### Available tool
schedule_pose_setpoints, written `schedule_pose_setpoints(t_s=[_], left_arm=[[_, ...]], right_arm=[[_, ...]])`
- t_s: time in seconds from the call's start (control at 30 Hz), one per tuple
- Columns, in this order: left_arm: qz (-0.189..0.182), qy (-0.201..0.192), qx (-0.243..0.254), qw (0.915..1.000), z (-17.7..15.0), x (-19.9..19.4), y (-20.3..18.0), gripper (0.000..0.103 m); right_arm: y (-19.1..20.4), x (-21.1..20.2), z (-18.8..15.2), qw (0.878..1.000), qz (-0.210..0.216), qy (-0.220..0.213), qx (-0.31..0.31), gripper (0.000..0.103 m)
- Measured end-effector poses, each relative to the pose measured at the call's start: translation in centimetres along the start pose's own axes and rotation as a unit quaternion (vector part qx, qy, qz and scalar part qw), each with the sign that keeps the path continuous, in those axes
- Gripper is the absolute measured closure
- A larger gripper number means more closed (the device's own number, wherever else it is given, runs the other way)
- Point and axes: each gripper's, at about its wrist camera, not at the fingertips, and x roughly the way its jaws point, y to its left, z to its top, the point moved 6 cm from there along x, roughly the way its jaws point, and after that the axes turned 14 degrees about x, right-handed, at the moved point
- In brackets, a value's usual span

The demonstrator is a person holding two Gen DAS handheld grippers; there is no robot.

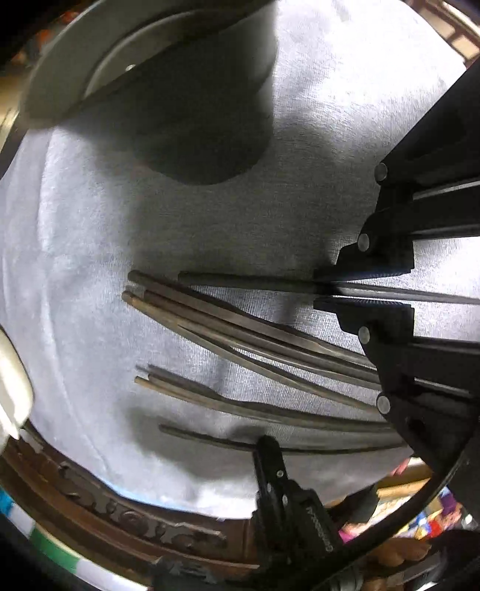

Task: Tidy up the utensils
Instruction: 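Lift both held chopsticks upright and carry them toward the grey cup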

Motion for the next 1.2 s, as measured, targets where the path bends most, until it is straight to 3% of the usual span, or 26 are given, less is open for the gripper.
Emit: schedule_pose_setpoints(t_s=[0.17, 0.3, 0.4, 0.47, 0.57, 0.7, 0.73, 0.83, 1.0, 1.07, 1.2], left_arm=[[-0.023, -0.04, -0.019, 0.9988, -0.7, -1.2, 1.3, 0.098], [-0.035, -0.122, -0.039, 0.9912, -1.3, -4.8, 2.4, 0.098], [-0.033, -0.215, -0.056, 0.9746, -1.7, -8.3, 3.1, 0.098], [-0.025, -0.28, -0.068, 0.9572, -2.1, -10.7, 3.2, 0.098], [0.002, -0.366, -0.075, 0.9274, -3.3, -13.0, 3.0, 0.098], [0.052, -0.439, -0.066, 0.8947, -4.0, -14.6, 2.5, 0.098], [0.071, -0.458, -0.062, 0.8839, -4.2, -14.7, 2.2, 0.098], [0.112, -0.485, -0.051, 0.866, -4.3, -14.3, 1.2, 0.098], [0.127, -0.485, -0.048, 0.8637, -4.9, -13.5, 0.9, 0.098], [0.123, -0.481, -0.049, 0.8668, -5.4, -13.2, 1.0, 0.098], [0.126, -0.487, -0.049, 0.8627, -7.6, -13.7, 0.5, 0.097]], right_arm=[[2.5, 0.2, 0.1, 0.999, -0.028, -0.021, -0.023, 0.095], [3.5, -3.5, -1.3, 0.995, 0.026, -0.097, -0.008, 0.096], [3.4, -7.3, -2.6, 0.982, 0.071, -0.176, 0.012, 0.096], [2.6, -9.5, -3.4, 0.969, 0.085, -0.229, 0.025, 0.096], [0.9, -13.0, -5.2, 0.935, 0.096, -0.336, 0.057, 0.096], [-2.3, -17.0, -6.9, 0.884, 0.06, -0.456, 0.077, 0.096], [-2.7, -17.4, -7.1, 0.875, 0.051, -0.474, 0.082, 0.096], [-3.2, -18.2, -7.8, 0.853, 0.017, -0.517, 0.072, 0.096], [-4.1, -17.2, -8.7, 0.843, 0.003, -0.533, 0.075, 0.096], [-3.8, -17.3, -8.9, 0.843, 0.009, -0.532, 0.075, 0.096], [-5.4, -17.5, -11.0, 0.844, 0.015, -0.531, 0.074, 0.096]])
